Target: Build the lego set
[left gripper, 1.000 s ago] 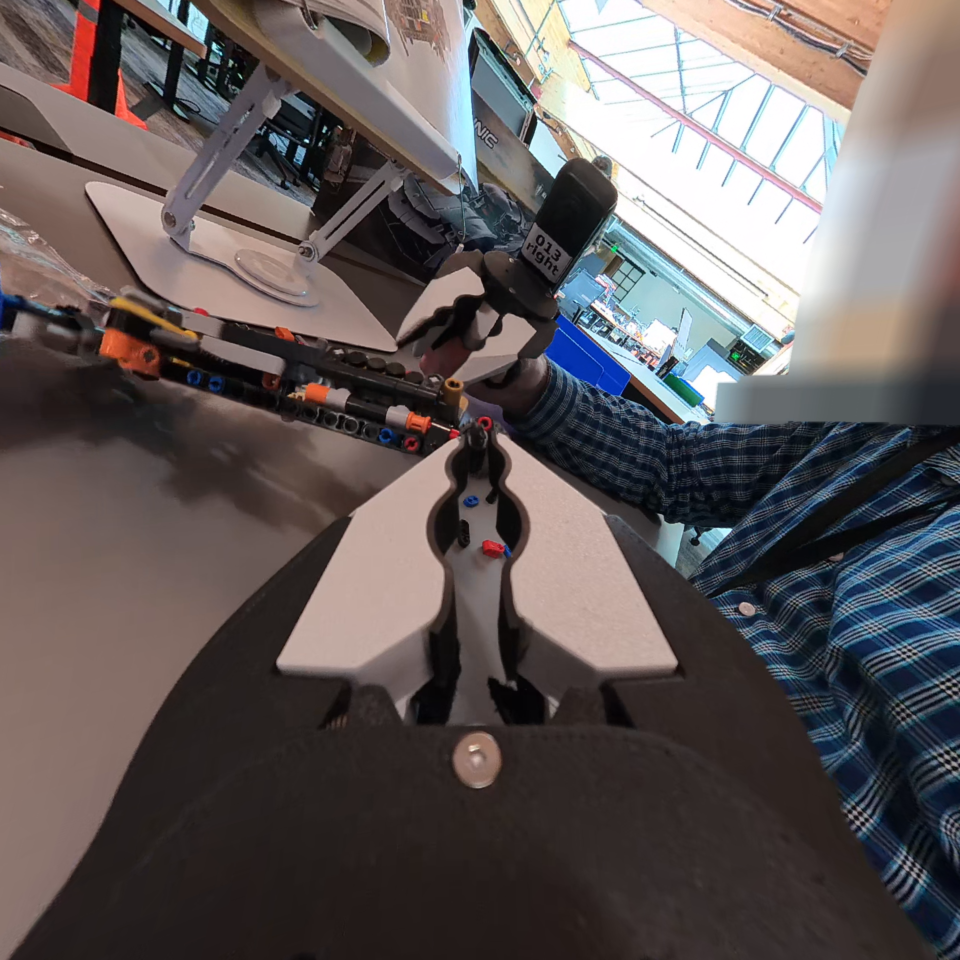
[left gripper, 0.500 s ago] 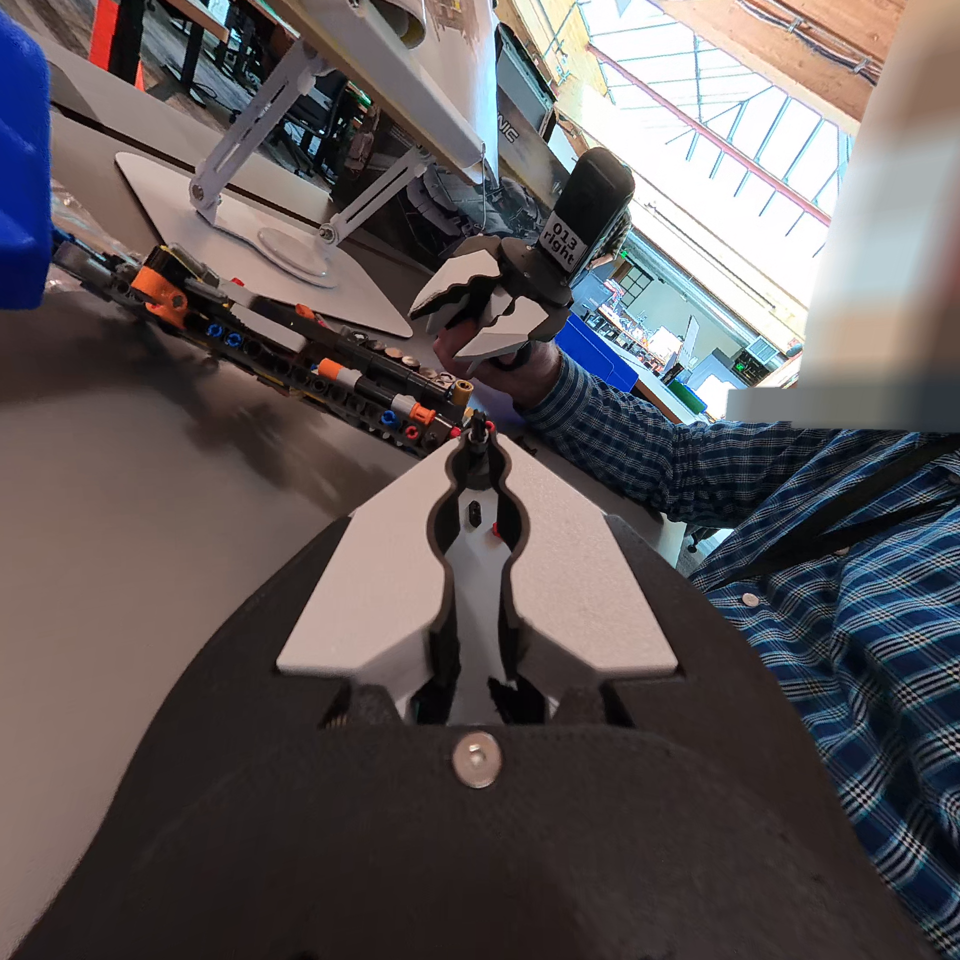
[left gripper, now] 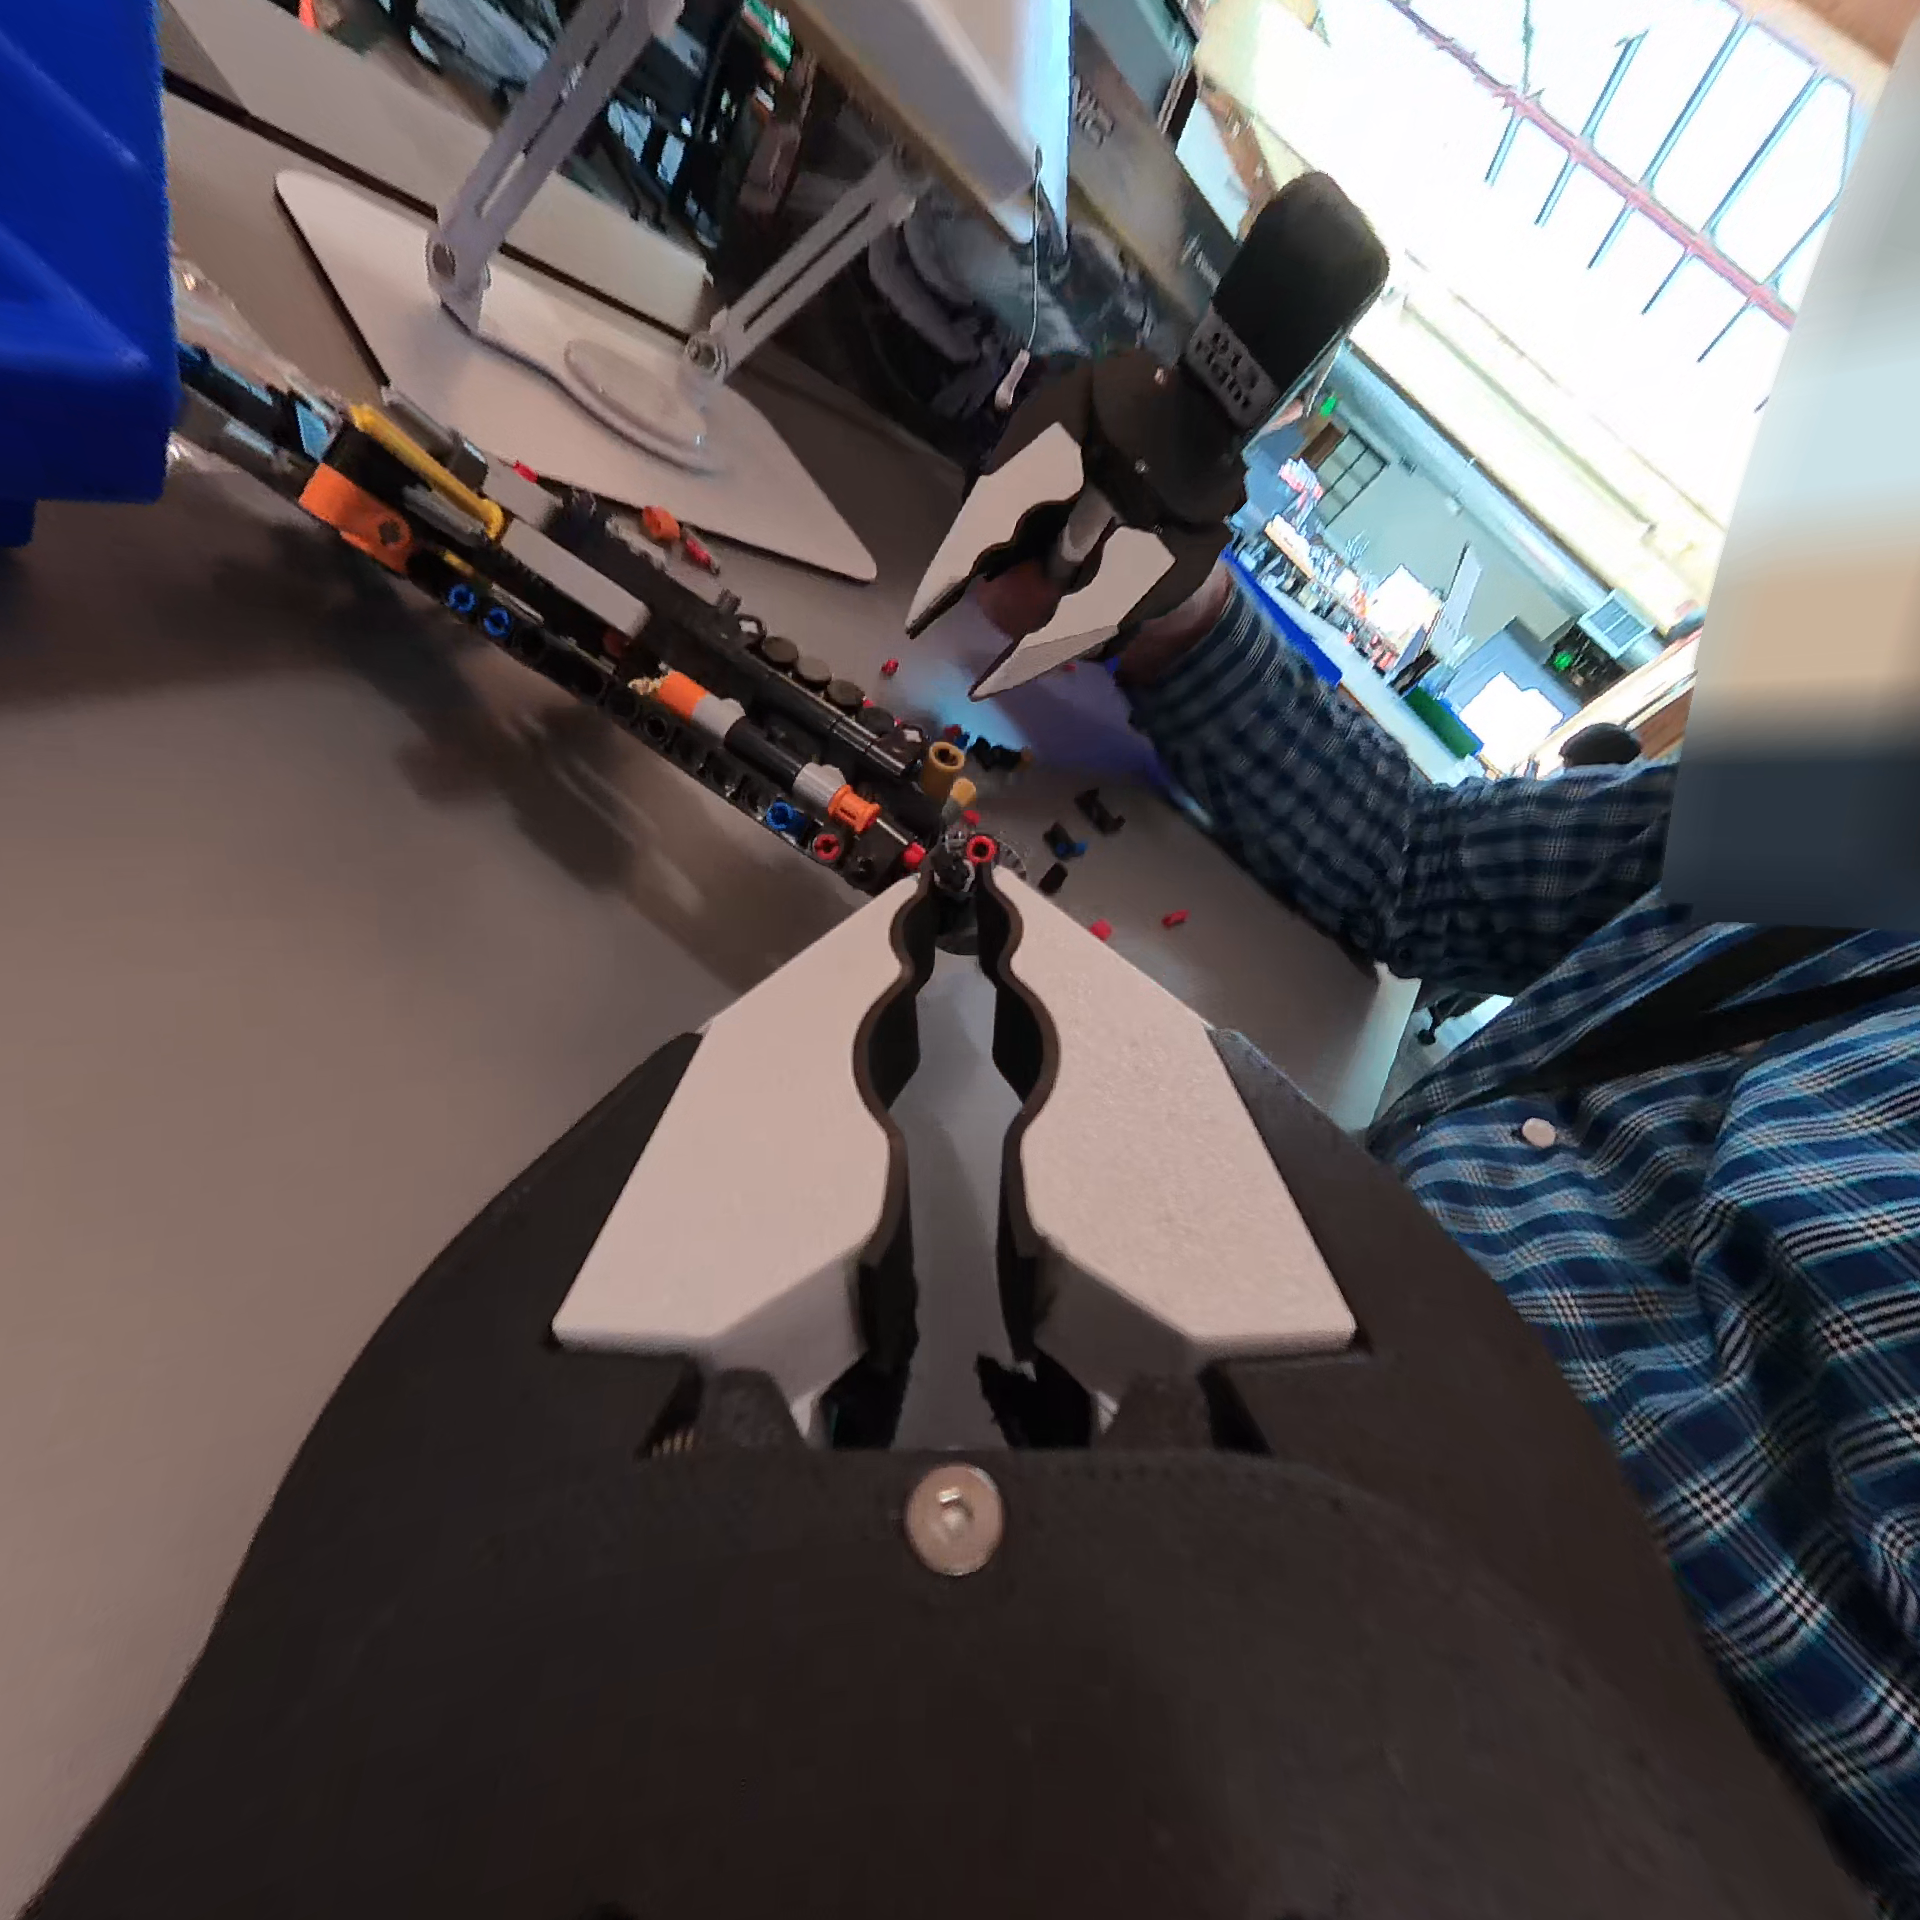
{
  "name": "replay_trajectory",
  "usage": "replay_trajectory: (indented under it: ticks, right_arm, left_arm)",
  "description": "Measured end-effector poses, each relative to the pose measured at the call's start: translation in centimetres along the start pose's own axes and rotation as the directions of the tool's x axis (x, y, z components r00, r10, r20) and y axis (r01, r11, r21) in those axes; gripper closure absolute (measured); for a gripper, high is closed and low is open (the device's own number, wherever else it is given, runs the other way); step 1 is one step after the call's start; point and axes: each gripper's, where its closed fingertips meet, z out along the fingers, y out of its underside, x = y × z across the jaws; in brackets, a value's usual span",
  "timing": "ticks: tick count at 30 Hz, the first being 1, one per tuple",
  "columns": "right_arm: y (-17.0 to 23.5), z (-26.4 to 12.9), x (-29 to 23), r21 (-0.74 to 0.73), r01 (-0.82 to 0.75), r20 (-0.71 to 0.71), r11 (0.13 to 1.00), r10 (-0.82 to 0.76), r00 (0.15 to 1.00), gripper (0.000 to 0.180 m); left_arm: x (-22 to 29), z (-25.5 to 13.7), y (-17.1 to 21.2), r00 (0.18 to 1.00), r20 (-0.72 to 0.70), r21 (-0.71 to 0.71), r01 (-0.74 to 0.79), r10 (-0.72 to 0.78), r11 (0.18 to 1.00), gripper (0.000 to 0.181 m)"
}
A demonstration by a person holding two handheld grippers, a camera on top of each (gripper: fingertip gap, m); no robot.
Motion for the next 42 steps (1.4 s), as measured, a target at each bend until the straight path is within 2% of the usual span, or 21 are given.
replay_trajectory:
  ticks: [1,5,11,15,18,25,32,42]
  right_arm:
    - [0.6,-0.1,-0.3,-0.029,0.003,0.012,1.0,-0.002,1.0,0.154]
    - [2.4,-0.6,-0.6,-0.114,-0.001,0.021,0.993,0.003,1.0,0.155]
    - [2.6,-3.1,0.2,-0.136,-0.052,-0.004,0.989,0.052,0.999,0.156]
    - [2.8,-4.3,-1.6,-0.164,-0.038,0.072,0.986,0.051,0.996,0.157]
    - [1.0,-3.1,-3.6,-0.112,-0.006,0.143,0.994,0.022,0.989,0.159]
    - [-1.4,1.9,-8.6,-0.1,0.11,0.25,0.989,-0.083,0.965,0.16]
    - [-1.1,5.2,-10.3,-0.15,0.172,0.252,0.974,-0.131,0.959,0.158]
    - [-0.2,6.2,-10.3,-0.184,0.168,0.24,0.969,-0.121,0.963,0.167]
  left_arm:
    - [0.0,0.0,0.2,1.0,0.002,-0.012,-0.004,0.004,1.0,0.176]
    - [-0.3,0.0,0.8,1.0,0.017,-0.054,-0.009,0.01,0.998,0.176]
    - [-0.7,-0.5,1.0,0.999,0.035,-0.066,0.0,0.002,0.998,0.176]
    - [-0.9,-0.7,1.1,0.999,0.042,-0.075,0.004,-0.001,0.997,0.176]
    - [-1.0,-0.8,1.3,0.999,0.047,-0.086,0.003,0.001,0.996,0.175]
    - [-1.0,-1.1,1.5,0.999,0.05,-0.1,0.002,0.003,0.995,0.175]
    - [-1.6,-1.8,1.7,0.997,0.08,-0.112,0.018,-0.009,0.994,0.174]
    - [-2.5,-2.3,2.9,0.988,0.151,-0.205,0.023,0.009,0.979,0.17]
